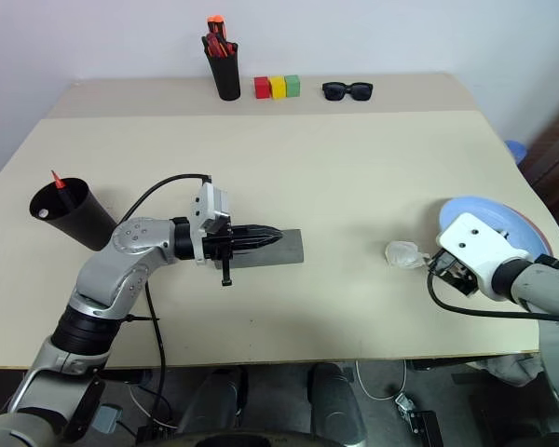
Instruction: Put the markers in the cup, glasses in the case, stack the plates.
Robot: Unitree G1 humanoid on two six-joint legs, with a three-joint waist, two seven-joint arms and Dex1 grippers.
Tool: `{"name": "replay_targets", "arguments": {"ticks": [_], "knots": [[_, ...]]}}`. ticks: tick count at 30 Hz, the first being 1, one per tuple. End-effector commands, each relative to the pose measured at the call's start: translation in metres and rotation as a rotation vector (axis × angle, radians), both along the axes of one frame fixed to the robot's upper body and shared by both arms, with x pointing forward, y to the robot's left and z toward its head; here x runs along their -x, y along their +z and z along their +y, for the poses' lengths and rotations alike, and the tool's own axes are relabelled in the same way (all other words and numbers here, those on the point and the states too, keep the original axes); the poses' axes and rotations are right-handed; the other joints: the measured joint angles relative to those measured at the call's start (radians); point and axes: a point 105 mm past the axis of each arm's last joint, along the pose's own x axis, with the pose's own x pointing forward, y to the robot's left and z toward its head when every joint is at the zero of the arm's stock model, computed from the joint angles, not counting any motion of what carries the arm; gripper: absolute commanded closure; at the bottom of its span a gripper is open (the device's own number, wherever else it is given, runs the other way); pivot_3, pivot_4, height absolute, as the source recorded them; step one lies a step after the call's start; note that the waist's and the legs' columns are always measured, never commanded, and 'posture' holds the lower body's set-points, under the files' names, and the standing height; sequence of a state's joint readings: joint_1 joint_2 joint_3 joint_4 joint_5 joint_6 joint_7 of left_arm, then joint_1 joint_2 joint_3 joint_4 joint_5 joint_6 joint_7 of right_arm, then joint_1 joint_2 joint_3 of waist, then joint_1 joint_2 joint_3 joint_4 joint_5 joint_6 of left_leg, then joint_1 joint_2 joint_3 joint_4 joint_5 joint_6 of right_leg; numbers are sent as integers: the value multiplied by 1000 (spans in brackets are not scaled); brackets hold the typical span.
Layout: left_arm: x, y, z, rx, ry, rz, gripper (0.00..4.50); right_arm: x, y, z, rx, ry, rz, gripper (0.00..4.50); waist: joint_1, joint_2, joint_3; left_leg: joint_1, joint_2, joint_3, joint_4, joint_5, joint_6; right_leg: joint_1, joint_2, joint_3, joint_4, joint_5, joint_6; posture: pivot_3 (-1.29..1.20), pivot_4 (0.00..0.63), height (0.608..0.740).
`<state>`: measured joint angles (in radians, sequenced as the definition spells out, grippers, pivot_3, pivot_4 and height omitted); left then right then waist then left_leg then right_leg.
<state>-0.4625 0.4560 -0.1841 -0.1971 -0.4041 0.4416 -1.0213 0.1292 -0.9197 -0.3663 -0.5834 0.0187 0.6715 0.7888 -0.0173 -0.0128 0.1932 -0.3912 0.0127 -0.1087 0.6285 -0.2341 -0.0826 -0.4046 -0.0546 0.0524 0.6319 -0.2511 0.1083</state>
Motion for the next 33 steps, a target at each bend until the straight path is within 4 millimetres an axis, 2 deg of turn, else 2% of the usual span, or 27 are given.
{"name": "replay_targets", "arguments": {"ticks": [1, 4, 8, 9, 11, 17, 20, 23, 25, 27, 29, 31, 33], "knots": [[2, 6, 2, 10, 7, -44, 4500, 3, -2, 19, -42, 77, 6, 617, 1, 0, 0, 0, 0, 0, 0, 0, 0, 0, 0, 0, 0, 0, 0, 0, 150, 740], [2, 5, 3, 14, 23, -45, 4500, -4, -26, 23, -45, 79, 47, 617, 2, -1, 0, -1, 0, 0, 0, 0, 0, 0, 0, 0, -1, 2, -3, 0, 150, 740], [2, 5, 4, 21, 36, -47, 4500, -15, -42, 20, -52, 45, 47, 617, 1, 0, 0, 0, 0, 0, 0, 0, 0, 0, 0, 0, -1, 2, -3, 0, 150, 740], [2, 5, 5, 22, 42, -45, 4500, -17, -43, 16, -46, 25, 40, 854, 1, 0, 0, -1, 0, 0, 0, 0, 0, 0, 0, 0, -1, 2, -3, 0, 150, 740], [2, 4, 7, 22, 55, -40, 4500, -20, -43, 12, -41, 4, 27, 1453, 0, 0, 0, 0, 0, 0, 0, 0, 0, 0, 0, 0, -1, 2, -3, 0, 150, 740], [0, -1, 12, 27, 96, -25, 4500, -20, -34, 6, -27, -11, -17, 4449, 1, 0, 0, 0, 0, 0, 0, 0, 0, 0, 0, 0, 0, 2, -3, 0, 150, 740], [-6, 0, 19, 37, 152, -35, 4500, -20, -19, -5, 2, -56, -69, 4449, 2, 0, 0, 0, 0, 0, 0, 0, 0, 0, 0, 0, -1, 2, -3, 0, 150, 740], [-17, 0, 36, 51, 248, -33, 4500, -23, 8, -38, 21, -218, -153, 4449, 1, 0, 0, 0, 0, 0, 0, 0, 0, 0, 0, 0, -1, 2, -3, 0, 150, 740], [-19, -2, 44, 46, 285, -36, 4500, -23, 17, -56, 26, -310, -176, 4449, -2, 0, 0, 0, 0, 0, 0, 0, 0, 0, 0, 0, 0, 2, -3, 0, 150, 740], [-18, -6, 56, 32, 318, -32, 4500, -21, 17, -79, 75, -403, -170, 4449, -1, 0, 0, 0, 0, 0, 0, 0, 0, 0, 0, 0, 0, 2, -3, 0, 150, 740], [-17, -10, 64, 7, 338, -32, 4500, -20, 13, -89, 110, -428, -147, 3735, 0, 0, 0, 0, 0, 0, -1, 0, 0, 0, 0, 0, -1, 1, -3, 0, 150, 740], [-15, -13, 69, -10, 351, -35, 4500, -24, 13, -88, 88, -415, -150, 3017, 0, 0, 0, 0, 0, 0, -1, 0, 0, 0, 0, 0, -1, 1, -3, 0, 150, 740], [-13, -13, 72, -15, 361, -38, 4500, -28, 15, -85, 99, -390, -165, 1945, 0, 0, 0, 0, 0, 0, -1, 0, 0, 0, 0, 0, -1, 1, -3, 0, 150, 740]]}}
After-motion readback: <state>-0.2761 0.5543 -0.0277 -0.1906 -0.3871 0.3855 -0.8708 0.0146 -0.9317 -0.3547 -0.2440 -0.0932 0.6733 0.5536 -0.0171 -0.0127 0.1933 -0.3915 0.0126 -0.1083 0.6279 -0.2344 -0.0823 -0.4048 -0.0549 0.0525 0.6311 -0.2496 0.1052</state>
